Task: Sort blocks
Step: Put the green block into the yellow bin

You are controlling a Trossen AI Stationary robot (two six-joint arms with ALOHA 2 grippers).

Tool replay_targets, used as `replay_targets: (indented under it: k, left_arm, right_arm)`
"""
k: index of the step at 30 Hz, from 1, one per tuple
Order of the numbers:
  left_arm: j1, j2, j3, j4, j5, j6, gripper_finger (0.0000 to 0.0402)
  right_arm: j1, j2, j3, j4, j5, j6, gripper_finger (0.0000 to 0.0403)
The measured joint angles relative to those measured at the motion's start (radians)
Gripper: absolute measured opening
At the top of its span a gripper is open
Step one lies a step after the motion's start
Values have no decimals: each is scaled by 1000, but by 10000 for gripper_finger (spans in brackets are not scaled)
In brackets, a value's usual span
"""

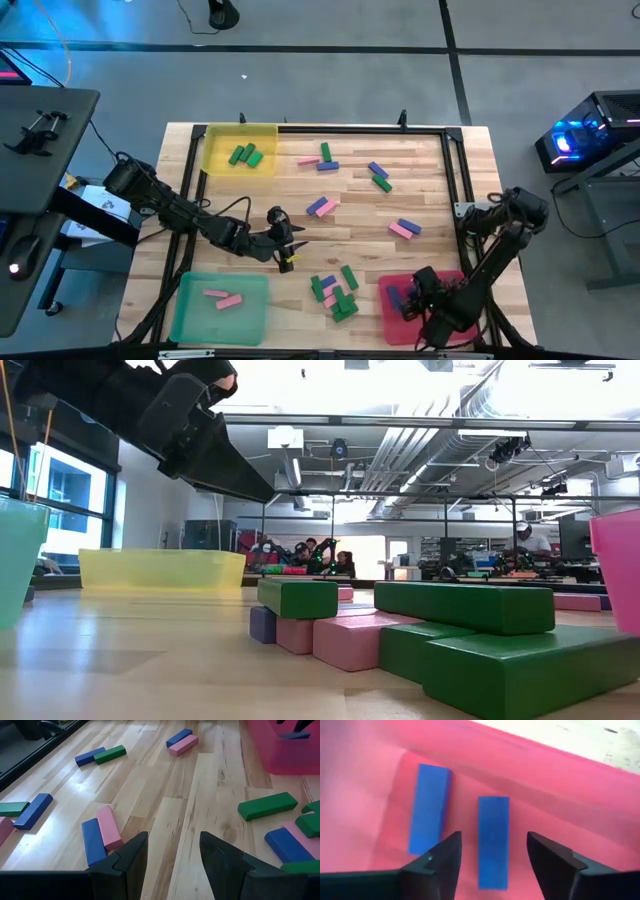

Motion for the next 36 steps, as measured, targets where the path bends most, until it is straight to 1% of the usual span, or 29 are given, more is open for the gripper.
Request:
replay_targets:
  k: [6,10,12,15,17,19,21,22,24,25,26,27,30,33,36]
  left_arm:
    - [0,0,0,1,0,0,165]
    - [0,0,0,11,0,-1,165]
    - [0,0,0,27,0,3,165]
    - [0,0,1,45,2,27,165]
    - [0,0,1,53,16,48,165]
    - [0,0,1,57,46,87,165]
    - [0,0,1,61,106,167,165]
    - [2,0,1,66,159,232,165]
    - [12,0,1,83,318,372,165]
    - [20,0,3,83,416,436,165]
    - [28,0,7,82,495,477,165]
    - [35,0,15,79,545,490,165]
    - [62,-2,61,28,603,481,165]
    - [83,5,100,-62,713,530,165]
    - [102,34,140,-95,844,573,169]
  right_arm:
    - [0,-95,1,2,71,-84,219]
    - [0,-146,1,42,119,-191,220]
    - [0,-164,1,75,162,-267,220]
    - [-10,-176,1,156,254,-410,220]
    - [-25,-176,1,232,314,-520,220]
    - [-47,-176,1,316,352,-642,220]
    - [-74,-176,1,409,376,-780,220]
    - [-89,-176,1,451,381,-850,220]
    - [-116,-176,1,525,380,-990,220]
    - [-129,-176,1,553,377,-1048,220]
    - [-140,-176,2,575,372,-1098,220]
    - [-152,-176,2,588,367,-1137,220]
    - [-180,-175,2,596,363,-1191,220]
    - [-200,-175,2,584,359,-1191,220]
    - [-211,-175,2,582,345,-1190,220]
